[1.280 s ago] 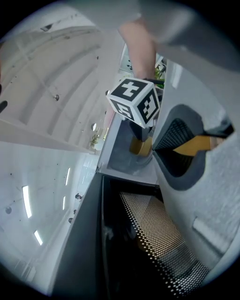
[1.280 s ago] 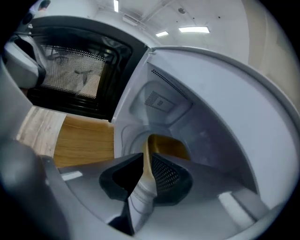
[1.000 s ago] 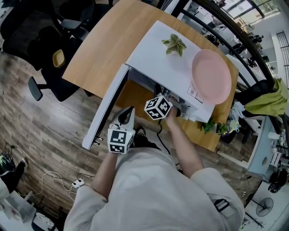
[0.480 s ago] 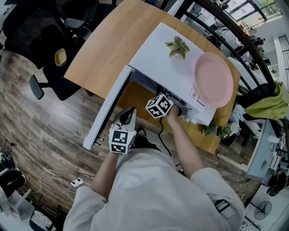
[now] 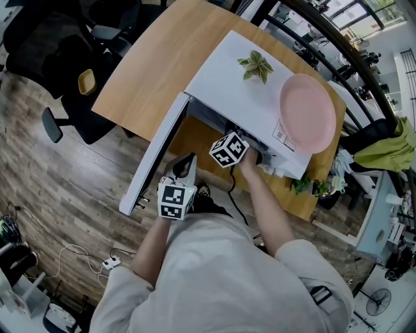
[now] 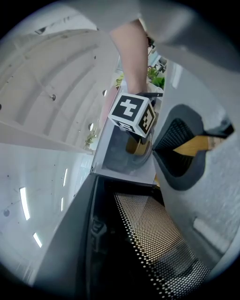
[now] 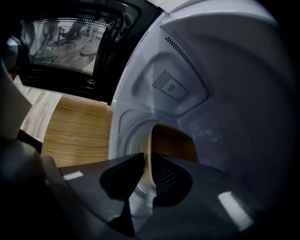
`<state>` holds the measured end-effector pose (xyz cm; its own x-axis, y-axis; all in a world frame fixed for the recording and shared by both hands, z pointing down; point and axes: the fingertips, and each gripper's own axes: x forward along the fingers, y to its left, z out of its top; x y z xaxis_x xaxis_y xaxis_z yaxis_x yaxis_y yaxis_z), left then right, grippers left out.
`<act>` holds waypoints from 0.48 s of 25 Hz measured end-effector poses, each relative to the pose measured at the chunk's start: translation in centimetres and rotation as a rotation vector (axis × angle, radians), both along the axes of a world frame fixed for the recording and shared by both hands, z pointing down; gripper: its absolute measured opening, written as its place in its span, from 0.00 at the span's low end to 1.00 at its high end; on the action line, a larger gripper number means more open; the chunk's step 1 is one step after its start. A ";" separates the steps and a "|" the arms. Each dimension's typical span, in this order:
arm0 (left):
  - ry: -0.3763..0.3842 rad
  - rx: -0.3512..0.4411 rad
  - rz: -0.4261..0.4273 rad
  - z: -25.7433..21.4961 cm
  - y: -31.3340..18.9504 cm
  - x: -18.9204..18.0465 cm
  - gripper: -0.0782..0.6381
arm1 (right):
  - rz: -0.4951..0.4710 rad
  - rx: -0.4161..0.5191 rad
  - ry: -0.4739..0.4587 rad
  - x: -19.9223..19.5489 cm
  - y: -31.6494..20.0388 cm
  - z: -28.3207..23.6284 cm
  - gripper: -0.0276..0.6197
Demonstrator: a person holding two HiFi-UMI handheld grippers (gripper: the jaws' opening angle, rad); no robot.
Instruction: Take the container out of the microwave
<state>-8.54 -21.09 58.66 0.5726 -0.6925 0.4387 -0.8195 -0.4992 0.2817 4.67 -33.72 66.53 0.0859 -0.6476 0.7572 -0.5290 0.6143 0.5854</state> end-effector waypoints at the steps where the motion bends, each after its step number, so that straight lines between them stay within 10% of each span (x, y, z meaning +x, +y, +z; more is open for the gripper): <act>1: -0.001 -0.001 -0.001 0.0 0.0 -0.1 0.11 | 0.000 -0.002 -0.001 0.0 0.0 0.0 0.14; 12: -0.006 -0.004 -0.009 0.2 0.0 -0.5 0.11 | 0.002 -0.023 -0.026 -0.3 0.5 0.0 0.13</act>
<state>-9.01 -21.14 58.87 0.5638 -0.6961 0.4444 -0.8256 -0.4906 0.2788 4.35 -33.26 66.49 0.0669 -0.6296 0.7740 -0.5451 0.6267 0.5569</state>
